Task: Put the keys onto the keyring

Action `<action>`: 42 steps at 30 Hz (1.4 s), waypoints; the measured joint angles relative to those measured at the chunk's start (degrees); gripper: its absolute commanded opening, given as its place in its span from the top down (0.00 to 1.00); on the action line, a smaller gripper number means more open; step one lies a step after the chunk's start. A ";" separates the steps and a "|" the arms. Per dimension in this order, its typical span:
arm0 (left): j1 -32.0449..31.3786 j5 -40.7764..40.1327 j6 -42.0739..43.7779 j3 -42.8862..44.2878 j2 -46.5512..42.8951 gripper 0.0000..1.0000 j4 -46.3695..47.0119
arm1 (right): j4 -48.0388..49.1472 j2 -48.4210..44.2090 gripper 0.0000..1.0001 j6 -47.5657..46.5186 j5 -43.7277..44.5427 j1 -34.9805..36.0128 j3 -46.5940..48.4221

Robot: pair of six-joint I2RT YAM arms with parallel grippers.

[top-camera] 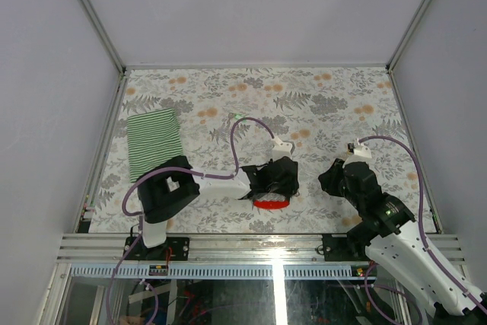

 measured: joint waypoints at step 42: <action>0.00 -1.99 3.34 1.92 2.34 0.83 -0.26 | 0.00 -0.04 0.71 -0.37 -1.42 0.00 0.00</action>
